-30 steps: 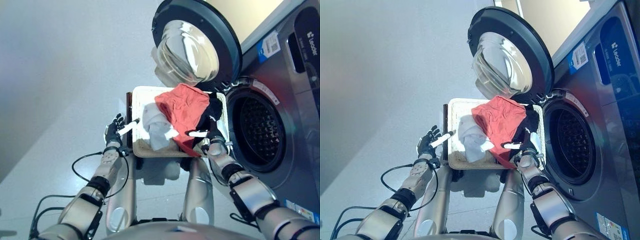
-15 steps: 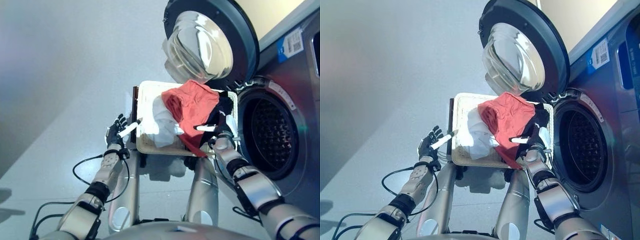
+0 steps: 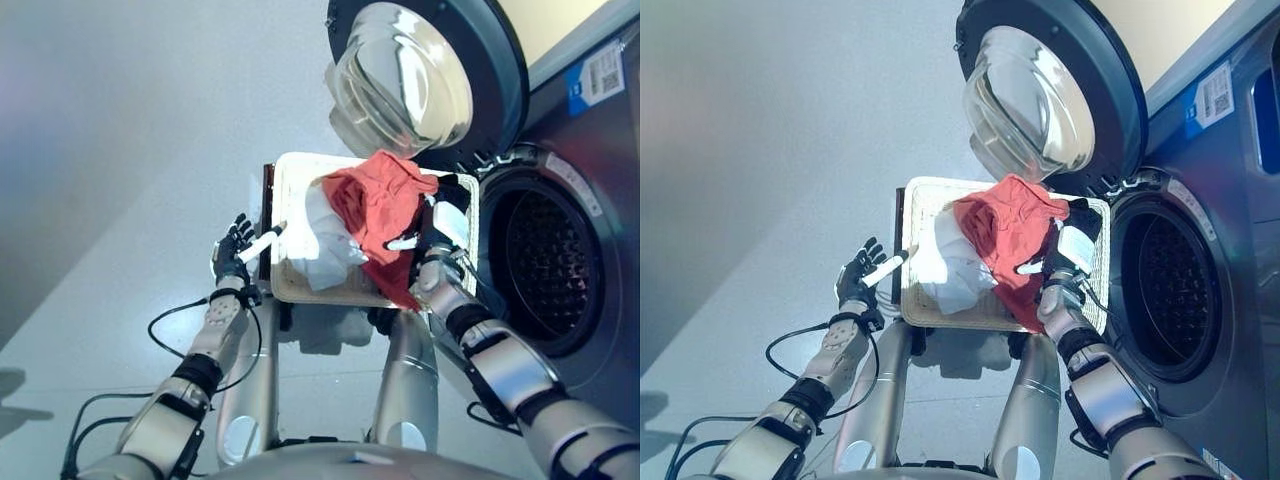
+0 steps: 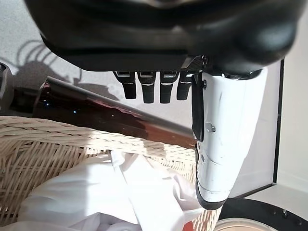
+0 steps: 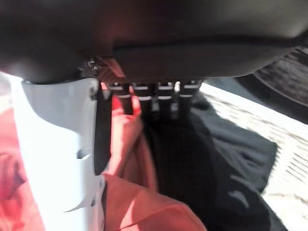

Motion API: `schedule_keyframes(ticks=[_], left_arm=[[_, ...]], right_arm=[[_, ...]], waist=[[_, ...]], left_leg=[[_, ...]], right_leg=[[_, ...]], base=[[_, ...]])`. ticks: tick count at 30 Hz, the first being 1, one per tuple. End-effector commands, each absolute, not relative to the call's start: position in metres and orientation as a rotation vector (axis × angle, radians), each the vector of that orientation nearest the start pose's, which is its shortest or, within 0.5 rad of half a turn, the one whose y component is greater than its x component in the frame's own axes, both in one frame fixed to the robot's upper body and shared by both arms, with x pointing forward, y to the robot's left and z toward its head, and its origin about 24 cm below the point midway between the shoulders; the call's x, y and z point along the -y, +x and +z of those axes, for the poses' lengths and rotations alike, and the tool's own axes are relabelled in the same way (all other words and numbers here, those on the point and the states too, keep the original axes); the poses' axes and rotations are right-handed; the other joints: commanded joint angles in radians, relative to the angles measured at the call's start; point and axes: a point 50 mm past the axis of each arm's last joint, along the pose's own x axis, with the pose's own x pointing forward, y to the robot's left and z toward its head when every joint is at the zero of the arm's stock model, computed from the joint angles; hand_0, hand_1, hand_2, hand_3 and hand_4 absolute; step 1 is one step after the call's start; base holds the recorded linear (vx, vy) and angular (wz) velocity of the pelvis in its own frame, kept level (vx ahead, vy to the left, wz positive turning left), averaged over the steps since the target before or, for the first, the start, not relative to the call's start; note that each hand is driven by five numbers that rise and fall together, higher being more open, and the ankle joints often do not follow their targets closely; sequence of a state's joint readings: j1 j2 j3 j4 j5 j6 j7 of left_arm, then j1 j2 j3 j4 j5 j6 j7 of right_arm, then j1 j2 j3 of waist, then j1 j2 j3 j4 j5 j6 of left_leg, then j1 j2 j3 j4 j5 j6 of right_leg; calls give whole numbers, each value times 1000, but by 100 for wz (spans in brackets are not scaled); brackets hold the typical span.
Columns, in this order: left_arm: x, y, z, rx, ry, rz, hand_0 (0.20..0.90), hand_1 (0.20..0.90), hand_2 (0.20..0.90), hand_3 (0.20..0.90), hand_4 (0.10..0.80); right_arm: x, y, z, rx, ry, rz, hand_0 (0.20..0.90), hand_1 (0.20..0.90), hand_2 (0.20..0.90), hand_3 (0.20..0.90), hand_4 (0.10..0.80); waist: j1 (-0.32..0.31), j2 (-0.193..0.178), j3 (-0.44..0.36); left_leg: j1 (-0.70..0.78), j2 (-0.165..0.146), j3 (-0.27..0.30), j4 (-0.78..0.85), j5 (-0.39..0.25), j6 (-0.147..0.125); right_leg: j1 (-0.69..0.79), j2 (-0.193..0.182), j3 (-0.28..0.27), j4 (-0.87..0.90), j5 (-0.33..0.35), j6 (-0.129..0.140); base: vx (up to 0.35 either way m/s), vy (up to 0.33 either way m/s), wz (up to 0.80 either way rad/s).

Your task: Pick up the clothes and place them into the washing machine

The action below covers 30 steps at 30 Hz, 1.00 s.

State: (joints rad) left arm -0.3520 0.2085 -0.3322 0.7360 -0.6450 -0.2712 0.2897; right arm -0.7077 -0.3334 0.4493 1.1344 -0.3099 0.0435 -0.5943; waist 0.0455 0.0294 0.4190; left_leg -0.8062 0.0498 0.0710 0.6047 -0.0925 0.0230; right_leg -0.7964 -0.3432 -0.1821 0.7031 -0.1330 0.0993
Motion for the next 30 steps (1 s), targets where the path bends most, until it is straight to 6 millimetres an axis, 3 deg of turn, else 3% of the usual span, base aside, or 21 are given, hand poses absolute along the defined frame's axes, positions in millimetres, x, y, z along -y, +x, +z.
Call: schedule_keyframes(ticks=[1, 9, 10, 13, 15, 16, 17, 19, 30], left_arm=[[-151, 304, 4, -100, -235, 155, 900, 900, 900, 900, 800], [-148, 304, 4, -102, -233, 139, 900, 900, 900, 900, 800], [-149, 303, 5, -99, -231, 129, 900, 900, 900, 900, 800], [-149, 301, 6, -93, -227, 101, 900, 900, 900, 900, 800], [-149, 301, 5, -95, -227, 102, 900, 900, 900, 900, 800], [-149, 301, 5, -99, -221, 88, 900, 900, 900, 900, 800], [-148, 300, 4, -104, -223, 82, 900, 900, 900, 900, 800], [-146, 300, 5, -106, -224, 69, 900, 900, 900, 900, 800], [-144, 299, 9, -88, -227, 39, 900, 900, 900, 900, 800]], right_arm=[[210, 368, 61, 19, -1284, -355, 900, 900, 900, 900, 800], [211, 367, 52, -25, -1498, -279, 900, 900, 900, 900, 800], [213, 371, 58, -19, -1596, -260, 900, 900, 900, 900, 800], [216, 375, 65, -10, -1674, -263, 900, 900, 900, 900, 800], [216, 374, 64, -12, -1675, -261, 900, 900, 900, 900, 800], [219, 377, 69, -25, -1723, -263, 900, 900, 900, 900, 800], [221, 376, 68, -33, -1751, -257, 900, 900, 900, 900, 800], [223, 376, 67, -64, -1800, -233, 900, 900, 900, 900, 800], [236, 386, 95, -26, -1927, -288, 900, 900, 900, 900, 800]], waist=[[25, 27, -52], [41, 33, -60], [51, 38, -59], [66, 47, -57], [69, 48, -57], [75, 50, -55], [81, 52, -54], [85, 53, -53], [99, 63, -42]], left_leg=[[1, 30, -40, 60, -68, -57], [-24, 26, -46, 69, -65, -59], [-36, 24, -48, 73, -63, -60], [-54, 19, -49, 75, -58, -59], [-44, 25, -51, 93, -95, -65], [-62, 17, -50, 80, -58, -58], [-56, 21, -54, 100, -95, -65], [-60, 18, -57, 101, -95, -65], [-102, 5, -68, 107, -85, -66]], right_leg=[[8, 2, 27, -70, 89, 27], [-11, -2, 21, -53, 84, 25], [-21, -4, 20, -48, 83, 25], [-39, -7, 20, -38, 83, 25], [-33, -3, 25, -17, 50, 34], [-47, -9, 21, -31, 80, 25], [-44, -6, 26, -5, 45, 34], [-45, -7, 25, -1, 41, 34], [-90, -14, 33, 31, 31, 31]], base=[[0, 0, 0], [-5, 0, 5], [-15, 7, 7], [17, 15, 5], [38, 9, 4], [0, 12, 8], [1, 13, 6], [45, -9, 2], [3, -2, 3]])
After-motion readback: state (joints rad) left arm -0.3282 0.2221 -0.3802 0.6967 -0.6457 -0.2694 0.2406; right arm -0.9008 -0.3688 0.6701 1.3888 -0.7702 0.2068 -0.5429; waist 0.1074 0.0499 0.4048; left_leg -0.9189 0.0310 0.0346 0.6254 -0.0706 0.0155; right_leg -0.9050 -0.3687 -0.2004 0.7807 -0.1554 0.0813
